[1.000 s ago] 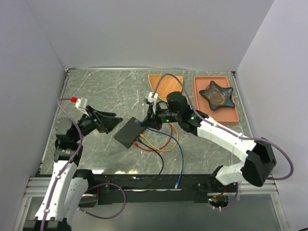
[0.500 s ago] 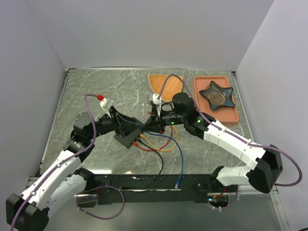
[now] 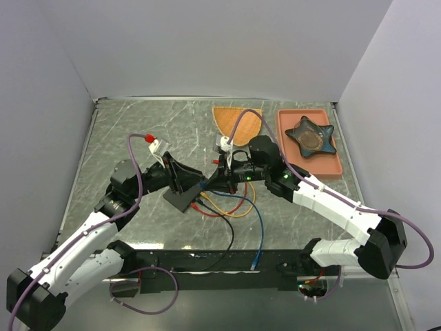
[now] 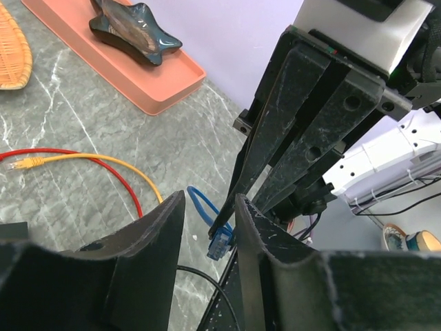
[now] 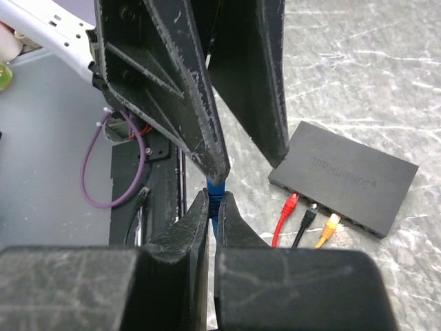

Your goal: Insert the plug into the switch port

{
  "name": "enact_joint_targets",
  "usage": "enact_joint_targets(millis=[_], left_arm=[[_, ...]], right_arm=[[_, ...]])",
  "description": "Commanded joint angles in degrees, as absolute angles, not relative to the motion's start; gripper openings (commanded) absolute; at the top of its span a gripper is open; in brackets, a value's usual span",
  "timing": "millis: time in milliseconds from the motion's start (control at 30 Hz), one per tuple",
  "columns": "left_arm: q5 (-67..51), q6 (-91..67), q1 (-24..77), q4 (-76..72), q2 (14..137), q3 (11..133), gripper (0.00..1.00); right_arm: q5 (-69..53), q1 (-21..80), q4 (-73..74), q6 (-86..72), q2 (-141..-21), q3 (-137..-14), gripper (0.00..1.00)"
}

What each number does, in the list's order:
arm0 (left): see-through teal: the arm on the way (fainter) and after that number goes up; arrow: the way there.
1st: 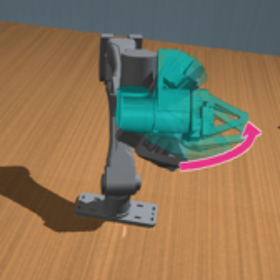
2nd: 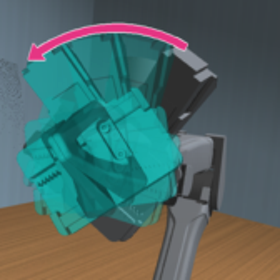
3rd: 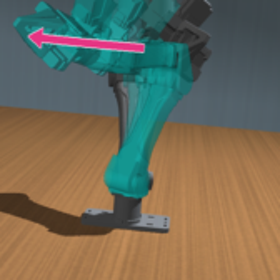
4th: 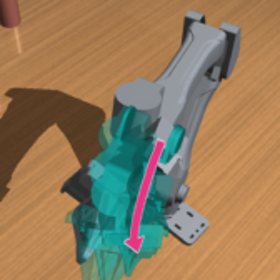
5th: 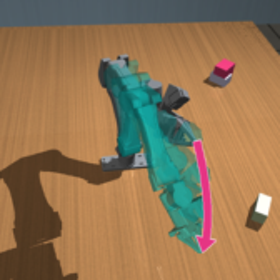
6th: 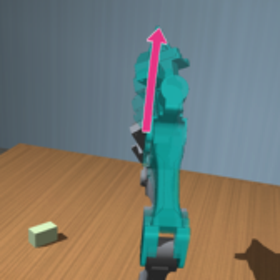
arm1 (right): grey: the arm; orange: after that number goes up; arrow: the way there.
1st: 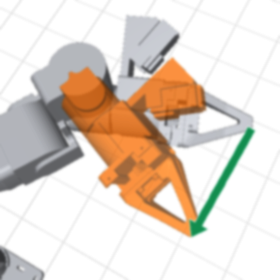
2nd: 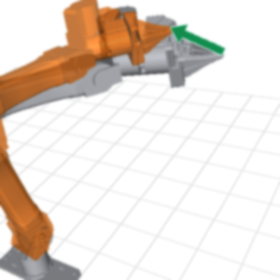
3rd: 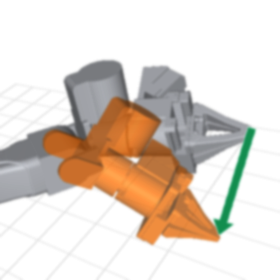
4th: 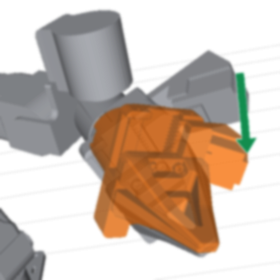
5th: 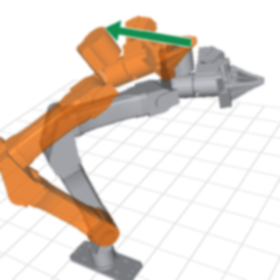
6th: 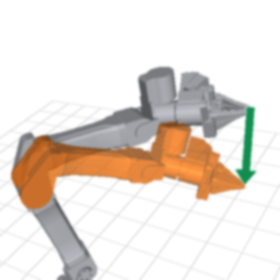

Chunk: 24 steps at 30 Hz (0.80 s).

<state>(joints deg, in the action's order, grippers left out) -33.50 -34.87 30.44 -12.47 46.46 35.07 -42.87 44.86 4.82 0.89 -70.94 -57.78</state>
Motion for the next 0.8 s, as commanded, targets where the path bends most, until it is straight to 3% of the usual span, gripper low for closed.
enact_joint_targets(millis=[0, 200, 300, 333, 433, 500, 533, 633, 767], left_arm=[[-32.6, -33.0, 31.1, -13.3, 46.3, 38.0, 0.41], [-31.4, -31.9, 31.3, -11.7, 45.7, 38.1, 0.43], [-32.0, -32.8, 31.3, -12.9, 45.5, 37.9, 0.16], [-31.8, -33.1, 31.3, -13.1, 45.6, 37.9, 0.01], [-29.9, -34.5, 31.4, -13.5, 45.4, 38.1, 0.01], [-28.8, -35.7, 31.4, -12.4, 45.5, 38.8, 0.01], [-28.6, -35.9, 31.4, -12.0, 45.5, 39.5, 0.01], [-23.7, -36.6, 31.4, -7.1, 45.8, 41.9, 0.01], [-17.5, -40.7, 31.4, -1.2, 46.3, 45.1, 0.01]], right_arm=[[-41.8, 44.6, 1.1, 0.1, -68.5, -58.2, 0.0], [-40.7, 44.2, 0.2, -2.3, -66.9, -56.9, 0.0], [-41.1, 44.2, 0.2, -2.3, -66.8, -57.1, 0.0], [-41.2, 44.3, 0.2, -2.2, -67.1, -57.3, 0.0], [-40.7, 44.2, 2.0, -1.6, -67.3, -58.4, 0.0], [-39.3, 44.3, 3.1, -1.3, -66.7, -58.7, 0.14], [-37.5, 44.4, 3.0, -1.2, -66.2, -58.5, 0.34], [-32.6, 44.6, 1.9, -1.1, -63.3, -57.1, 0.69], [-26.0, 45.2, 0.6, -1.2, -60.1, -55.3, 0.94]])
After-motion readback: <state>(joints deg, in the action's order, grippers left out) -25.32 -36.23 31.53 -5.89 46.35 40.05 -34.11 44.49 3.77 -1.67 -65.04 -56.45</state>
